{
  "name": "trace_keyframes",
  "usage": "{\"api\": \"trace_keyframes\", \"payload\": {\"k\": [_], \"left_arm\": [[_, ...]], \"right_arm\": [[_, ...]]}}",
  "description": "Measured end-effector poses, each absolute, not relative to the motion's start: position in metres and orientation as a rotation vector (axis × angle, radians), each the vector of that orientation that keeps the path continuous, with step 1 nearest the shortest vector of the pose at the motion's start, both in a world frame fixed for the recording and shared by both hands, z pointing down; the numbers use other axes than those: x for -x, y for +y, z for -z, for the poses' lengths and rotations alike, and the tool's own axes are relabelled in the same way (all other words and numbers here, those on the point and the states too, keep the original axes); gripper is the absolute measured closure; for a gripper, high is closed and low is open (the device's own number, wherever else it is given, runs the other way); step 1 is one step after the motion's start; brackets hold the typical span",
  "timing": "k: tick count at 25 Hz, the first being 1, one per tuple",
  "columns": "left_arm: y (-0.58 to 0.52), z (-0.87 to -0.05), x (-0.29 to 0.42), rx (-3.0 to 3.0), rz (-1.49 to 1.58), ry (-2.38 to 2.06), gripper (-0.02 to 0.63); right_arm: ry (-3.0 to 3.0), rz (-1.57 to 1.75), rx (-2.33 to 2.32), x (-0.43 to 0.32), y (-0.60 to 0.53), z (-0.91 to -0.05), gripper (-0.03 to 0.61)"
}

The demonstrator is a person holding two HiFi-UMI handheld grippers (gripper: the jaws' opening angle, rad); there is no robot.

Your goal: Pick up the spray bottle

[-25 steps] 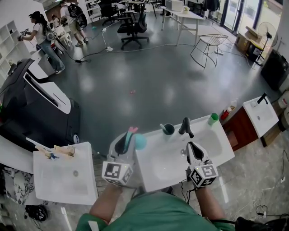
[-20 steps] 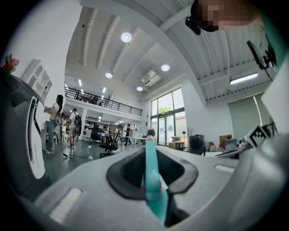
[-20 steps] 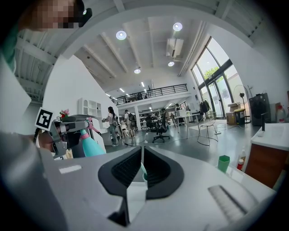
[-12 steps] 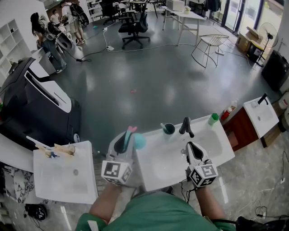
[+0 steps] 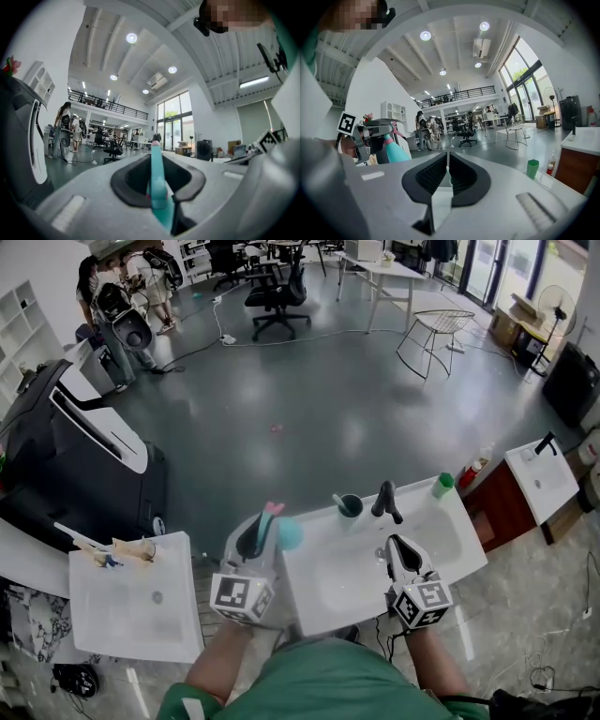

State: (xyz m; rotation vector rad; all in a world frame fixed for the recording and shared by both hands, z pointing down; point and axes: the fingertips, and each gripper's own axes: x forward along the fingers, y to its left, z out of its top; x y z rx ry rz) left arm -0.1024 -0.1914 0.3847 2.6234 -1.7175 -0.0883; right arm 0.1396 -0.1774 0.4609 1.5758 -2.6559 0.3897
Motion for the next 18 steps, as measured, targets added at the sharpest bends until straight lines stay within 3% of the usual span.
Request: {"api": "trace_keyframes", "payload": {"k": [18], "left_arm": [[-0.1935,-0.3882,0.1049,-2.609,0.086,-1.718,0.551]], "right_arm": [[-2.660,-0.383,-1.589,-0.1410,-0.1781,-0.4606,0.563]]}}
